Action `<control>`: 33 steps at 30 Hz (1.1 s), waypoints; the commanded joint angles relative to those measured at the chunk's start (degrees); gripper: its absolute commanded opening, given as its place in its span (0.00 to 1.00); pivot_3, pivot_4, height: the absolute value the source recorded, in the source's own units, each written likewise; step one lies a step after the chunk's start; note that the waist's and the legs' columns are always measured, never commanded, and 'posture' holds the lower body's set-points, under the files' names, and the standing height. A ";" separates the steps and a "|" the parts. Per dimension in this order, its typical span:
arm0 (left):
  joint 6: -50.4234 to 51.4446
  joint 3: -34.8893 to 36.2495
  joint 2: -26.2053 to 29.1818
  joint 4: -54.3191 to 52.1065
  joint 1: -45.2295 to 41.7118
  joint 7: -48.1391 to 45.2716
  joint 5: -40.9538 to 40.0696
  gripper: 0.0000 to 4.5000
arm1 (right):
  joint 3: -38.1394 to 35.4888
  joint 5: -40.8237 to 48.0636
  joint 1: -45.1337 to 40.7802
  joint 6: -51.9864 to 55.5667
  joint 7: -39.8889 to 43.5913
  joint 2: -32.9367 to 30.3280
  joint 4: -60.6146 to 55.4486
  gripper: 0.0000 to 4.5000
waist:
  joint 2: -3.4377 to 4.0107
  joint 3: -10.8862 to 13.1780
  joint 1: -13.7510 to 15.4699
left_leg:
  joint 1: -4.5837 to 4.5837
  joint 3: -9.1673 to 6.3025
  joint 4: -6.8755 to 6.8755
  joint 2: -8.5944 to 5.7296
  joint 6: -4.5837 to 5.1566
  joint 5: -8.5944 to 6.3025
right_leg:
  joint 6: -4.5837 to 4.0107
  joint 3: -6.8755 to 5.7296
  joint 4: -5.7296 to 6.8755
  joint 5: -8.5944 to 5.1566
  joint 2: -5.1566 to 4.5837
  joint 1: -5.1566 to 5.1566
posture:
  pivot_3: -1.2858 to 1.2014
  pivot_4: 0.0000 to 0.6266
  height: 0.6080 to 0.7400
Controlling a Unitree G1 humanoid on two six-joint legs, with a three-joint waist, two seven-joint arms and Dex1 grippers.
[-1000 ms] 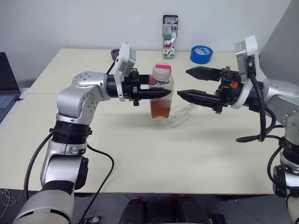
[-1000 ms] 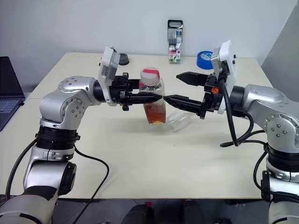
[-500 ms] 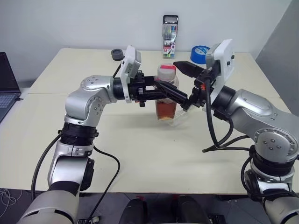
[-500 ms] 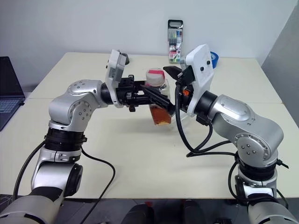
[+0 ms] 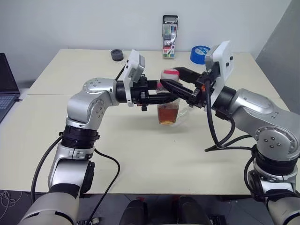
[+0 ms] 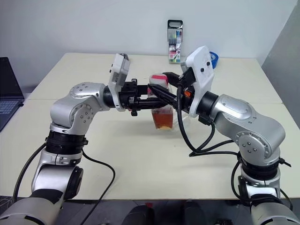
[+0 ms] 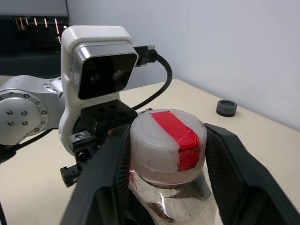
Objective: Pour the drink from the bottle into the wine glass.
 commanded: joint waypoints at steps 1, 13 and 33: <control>-0.46 1.23 0.84 -2.51 -0.65 -0.18 -0.81 0.43 | -2.64 0.54 -1.42 -1.43 0.42 -0.73 -0.78 0.42 | 0.00 0.00 0.00 | 0.00 0.00 0.00 0.00 0.00 0.00 | 0.00 0.00 0.00 0.00 0.00 0.00 | 0.52 0.24 1.00; 3.74 0.72 2.75 -7.43 -1.01 -4.64 -5.39 0.43 | 2.39 0.46 -6.24 -10.19 31.95 -10.60 14.25 0.42 | 0.02 0.03 -0.10 | 0.04 0.01 0.01 -0.03 0.06 -0.01 | 0.00 0.01 0.00 0.00 0.01 0.02 | 0.52 0.24 1.00; 1.35 0.89 2.60 -4.62 -1.08 -1.77 -3.08 0.43 | -7.26 10.58 -0.77 1.02 9.41 -11.11 -1.61 1.00 | 0.00 0.05 -0.09 | 0.01 -0.04 0.00 -0.01 0.05 0.00 | 0.00 -0.02 0.00 0.00 -0.03 0.04 | 0.52 0.24 1.00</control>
